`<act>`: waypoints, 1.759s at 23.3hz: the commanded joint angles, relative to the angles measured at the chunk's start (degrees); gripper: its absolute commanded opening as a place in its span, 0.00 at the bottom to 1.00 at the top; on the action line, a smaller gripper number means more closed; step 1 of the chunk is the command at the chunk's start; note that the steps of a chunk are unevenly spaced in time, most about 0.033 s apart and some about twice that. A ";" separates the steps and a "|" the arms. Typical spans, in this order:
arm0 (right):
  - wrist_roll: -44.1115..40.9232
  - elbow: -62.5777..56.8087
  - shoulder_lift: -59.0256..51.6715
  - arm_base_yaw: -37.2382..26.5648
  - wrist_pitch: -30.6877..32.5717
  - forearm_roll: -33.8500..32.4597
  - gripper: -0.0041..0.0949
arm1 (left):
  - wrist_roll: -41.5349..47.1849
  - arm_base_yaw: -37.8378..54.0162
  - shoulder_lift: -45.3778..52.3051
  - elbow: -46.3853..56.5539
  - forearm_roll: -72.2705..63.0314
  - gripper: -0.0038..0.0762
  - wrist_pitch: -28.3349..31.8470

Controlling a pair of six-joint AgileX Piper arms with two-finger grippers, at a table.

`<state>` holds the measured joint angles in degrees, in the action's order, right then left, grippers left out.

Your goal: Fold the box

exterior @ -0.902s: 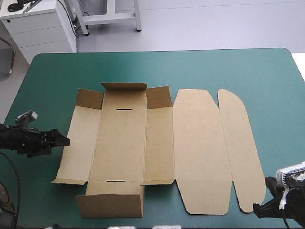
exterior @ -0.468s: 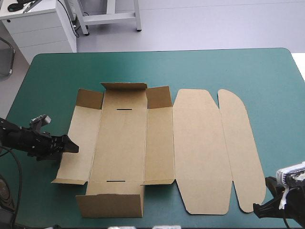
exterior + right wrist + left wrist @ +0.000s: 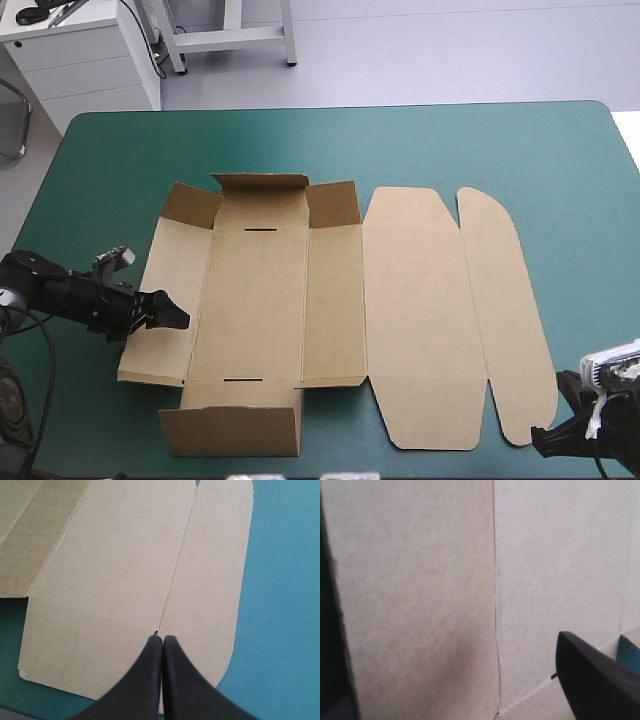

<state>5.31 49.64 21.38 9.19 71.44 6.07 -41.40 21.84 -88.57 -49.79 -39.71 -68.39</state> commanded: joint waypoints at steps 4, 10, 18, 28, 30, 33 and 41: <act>0.49 1.27 0.64 -0.25 -0.02 0.28 0.02 | -0.39 -0.40 1.63 0.58 -3.83 0.74 -6.04; 0.49 1.27 0.64 -0.25 -0.02 0.28 0.02 | -0.56 -0.40 1.63 0.58 -5.58 0.41 -4.73; 0.49 1.27 0.64 -0.25 -0.02 0.28 0.02 | -2.86 -0.40 1.63 0.09 -5.70 0.04 -2.93; 0.49 1.27 0.64 -0.25 0.25 0.28 0.02 | 0.72 -4.36 3.93 -13.36 -1.57 0.04 -6.06; 0.49 1.27 0.64 -0.25 0.25 0.28 0.02 | 3.17 -7.38 4.81 -17.11 2.49 0.04 -5.94; 0.49 1.27 0.64 -0.25 0.15 0.17 0.02 | 8.36 -12.46 5.42 -24.06 10.26 0.04 -5.75; 0.49 1.27 0.64 -0.25 0.25 0.17 0.02 | 15.02 -34.54 5.66 -45.15 31.73 0.04 -2.99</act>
<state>5.31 49.64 21.38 9.13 71.44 6.07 -26.55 -8.21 -85.55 -89.94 -11.31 -71.37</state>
